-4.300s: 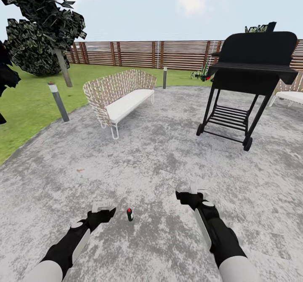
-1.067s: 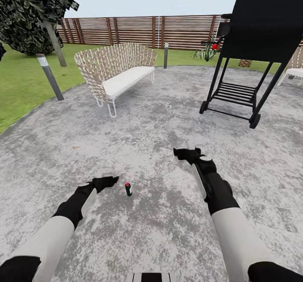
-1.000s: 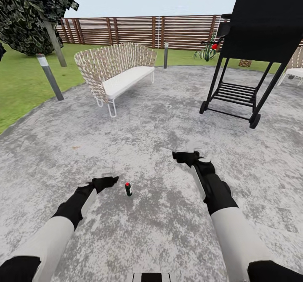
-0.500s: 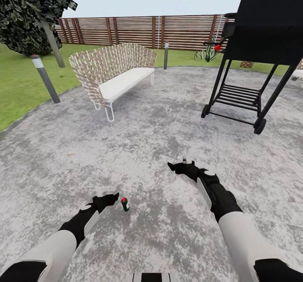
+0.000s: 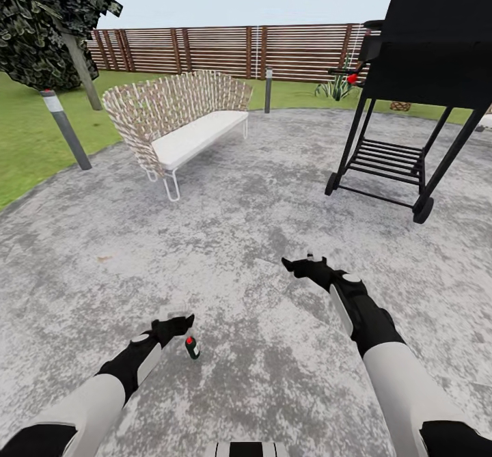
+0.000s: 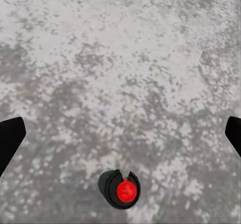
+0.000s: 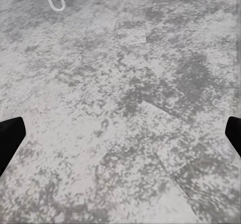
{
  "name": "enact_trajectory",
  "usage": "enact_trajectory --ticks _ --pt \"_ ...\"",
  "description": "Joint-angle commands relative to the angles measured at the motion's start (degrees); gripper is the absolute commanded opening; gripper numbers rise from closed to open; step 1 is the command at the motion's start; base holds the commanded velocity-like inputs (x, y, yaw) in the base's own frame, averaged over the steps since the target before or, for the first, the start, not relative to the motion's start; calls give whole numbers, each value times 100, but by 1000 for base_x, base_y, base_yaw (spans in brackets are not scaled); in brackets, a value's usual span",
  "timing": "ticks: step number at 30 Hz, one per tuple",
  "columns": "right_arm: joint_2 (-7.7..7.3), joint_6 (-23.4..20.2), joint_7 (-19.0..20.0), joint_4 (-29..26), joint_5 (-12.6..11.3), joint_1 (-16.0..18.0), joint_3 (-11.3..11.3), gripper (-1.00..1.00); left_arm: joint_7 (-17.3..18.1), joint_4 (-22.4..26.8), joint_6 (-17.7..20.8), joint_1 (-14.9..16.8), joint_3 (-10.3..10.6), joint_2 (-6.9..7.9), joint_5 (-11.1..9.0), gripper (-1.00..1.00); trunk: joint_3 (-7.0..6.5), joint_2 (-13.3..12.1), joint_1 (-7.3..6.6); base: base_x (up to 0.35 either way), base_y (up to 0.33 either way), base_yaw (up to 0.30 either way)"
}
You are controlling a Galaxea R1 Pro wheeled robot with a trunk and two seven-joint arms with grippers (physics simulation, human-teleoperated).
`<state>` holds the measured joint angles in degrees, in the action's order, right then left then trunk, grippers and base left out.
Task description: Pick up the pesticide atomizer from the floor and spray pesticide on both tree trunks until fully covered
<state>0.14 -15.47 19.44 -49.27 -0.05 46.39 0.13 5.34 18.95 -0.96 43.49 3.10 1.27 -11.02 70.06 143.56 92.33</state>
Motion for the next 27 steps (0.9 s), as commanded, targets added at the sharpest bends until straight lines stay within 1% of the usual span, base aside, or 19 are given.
enact_trajectory --ticks 1,6,13,22,27 --pt "1 -35 16 -23 0 2 -5 100 10 -2 -10 -17 33 -7 -56 100 4 2 -1 13 -3 0" --pt "3 -35 16 -46 -2 2 -6 100 11 3 -16 -65 33 -61 -56 100 4 2 -1 78 -143 0" --pt "3 -42 16 -47 2 2 -12 100 11 8 -18 -69 33 -72 -58 100 4 2 -1 87 -223 0" --pt "3 -44 7 -48 -3 2 -13 100 25 12 -19 -69 33 -67 -53 100 4 2 -1 8 -19 0" --pt "3 -44 7 -48 -4 2 -13 100 20 12 -19 -69 33 -65 -50 100 133 8 12 0 0 0"
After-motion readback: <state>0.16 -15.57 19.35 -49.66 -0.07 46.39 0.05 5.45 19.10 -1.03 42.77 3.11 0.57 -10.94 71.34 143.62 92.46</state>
